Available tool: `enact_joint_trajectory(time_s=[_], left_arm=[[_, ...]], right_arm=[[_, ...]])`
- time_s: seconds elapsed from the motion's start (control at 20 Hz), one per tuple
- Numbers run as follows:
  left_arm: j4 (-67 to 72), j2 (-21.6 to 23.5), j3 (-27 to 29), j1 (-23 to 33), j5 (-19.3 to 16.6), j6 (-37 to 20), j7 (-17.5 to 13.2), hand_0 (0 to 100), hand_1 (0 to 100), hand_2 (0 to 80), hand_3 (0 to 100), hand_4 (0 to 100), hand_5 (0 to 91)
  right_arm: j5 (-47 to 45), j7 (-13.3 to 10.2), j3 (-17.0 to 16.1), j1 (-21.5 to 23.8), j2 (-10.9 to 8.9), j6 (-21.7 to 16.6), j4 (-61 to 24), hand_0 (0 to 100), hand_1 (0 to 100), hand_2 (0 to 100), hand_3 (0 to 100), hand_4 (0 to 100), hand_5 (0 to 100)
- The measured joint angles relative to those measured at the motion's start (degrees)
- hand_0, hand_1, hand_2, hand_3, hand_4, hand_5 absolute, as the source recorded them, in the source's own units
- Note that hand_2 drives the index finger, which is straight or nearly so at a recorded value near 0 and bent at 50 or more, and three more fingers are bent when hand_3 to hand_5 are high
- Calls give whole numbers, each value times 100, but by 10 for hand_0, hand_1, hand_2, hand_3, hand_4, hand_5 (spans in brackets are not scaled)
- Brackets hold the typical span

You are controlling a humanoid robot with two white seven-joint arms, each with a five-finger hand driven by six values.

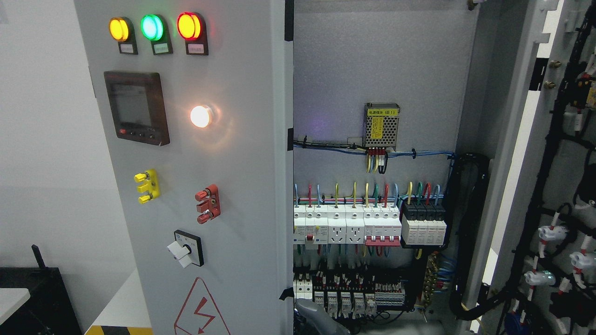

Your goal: Open door with both hands

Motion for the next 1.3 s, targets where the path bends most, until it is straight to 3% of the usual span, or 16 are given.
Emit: enact_joint_trajectory(time_s=[1.3], left_arm=[[0,-1,0,0,-1,0,0,0,0,0,0,0,0]], right_arm=[[-120,28,600,326,41,45,-784,383,0,0,0,0,0]])
